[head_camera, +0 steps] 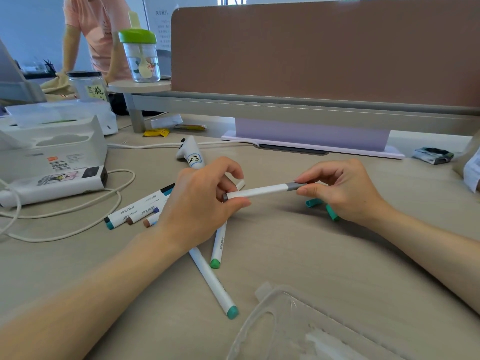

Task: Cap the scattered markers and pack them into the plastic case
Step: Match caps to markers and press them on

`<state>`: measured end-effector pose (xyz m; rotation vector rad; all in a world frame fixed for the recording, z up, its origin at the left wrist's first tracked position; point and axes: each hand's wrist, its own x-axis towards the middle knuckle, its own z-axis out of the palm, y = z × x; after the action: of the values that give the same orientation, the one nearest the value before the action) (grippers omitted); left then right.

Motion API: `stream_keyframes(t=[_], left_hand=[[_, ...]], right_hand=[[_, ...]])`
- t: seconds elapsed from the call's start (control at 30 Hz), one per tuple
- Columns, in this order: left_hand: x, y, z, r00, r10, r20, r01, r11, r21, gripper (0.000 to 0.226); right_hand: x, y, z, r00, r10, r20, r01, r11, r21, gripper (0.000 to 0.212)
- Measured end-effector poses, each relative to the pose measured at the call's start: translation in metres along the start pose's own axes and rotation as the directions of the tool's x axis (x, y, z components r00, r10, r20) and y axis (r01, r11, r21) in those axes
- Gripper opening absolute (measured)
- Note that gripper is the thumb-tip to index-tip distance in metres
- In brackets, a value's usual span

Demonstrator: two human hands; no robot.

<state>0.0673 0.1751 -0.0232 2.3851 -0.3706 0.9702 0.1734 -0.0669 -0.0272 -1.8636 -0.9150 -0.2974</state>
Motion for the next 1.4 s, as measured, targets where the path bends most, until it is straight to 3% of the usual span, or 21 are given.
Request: stream_keyframes(t=[0.33, 0.77, 0.9, 1.03, 1.2, 1.4], left_hand=[[-0.002, 0.0, 0.001, 1.0, 0.025, -0.001, -0.025, 1.0, -0.002, 0.035], [0.003, -0.004, -0.006, 0.999, 0.037, 0.005, -0.037, 0.999, 0.011, 0.03], [0.009, -0.015, -0.011, 0.999, -0.013, 0.044, 0.01, 0.998, 0.057, 0.023], [0.014, -0.021, -0.017, 0.984, -0.156, 0.089, 0.141, 0.977, 0.159, 0.014], [0.015, -0.033, -0.022, 0.922, -0.321, 0.219, 0.229, 0.904, 0.36, 0.011], [0.015, -0.036, -0.024, 0.883, -0.392, 0.259, 0.256, 0.864, 0.435, 0.013]], right_hand=[[-0.001, -0.002, 0.002, 1.0, 0.022, -0.015, -0.022, 1.0, -0.006, 0.04], [-0.002, -0.006, 0.005, 0.999, 0.037, 0.021, -0.037, 0.999, 0.004, 0.033], [-0.001, -0.006, 0.008, 1.0, 0.022, 0.019, -0.022, 1.0, 0.011, 0.018], [-0.003, 0.005, 0.003, 1.0, 0.024, -0.016, -0.025, 0.993, -0.119, 0.006], [-0.004, 0.009, 0.005, 0.999, 0.032, 0.015, -0.029, 0.986, -0.166, 0.02], [-0.001, 0.009, -0.002, 0.991, 0.088, -0.1, -0.099, 0.988, -0.119, 0.016]])
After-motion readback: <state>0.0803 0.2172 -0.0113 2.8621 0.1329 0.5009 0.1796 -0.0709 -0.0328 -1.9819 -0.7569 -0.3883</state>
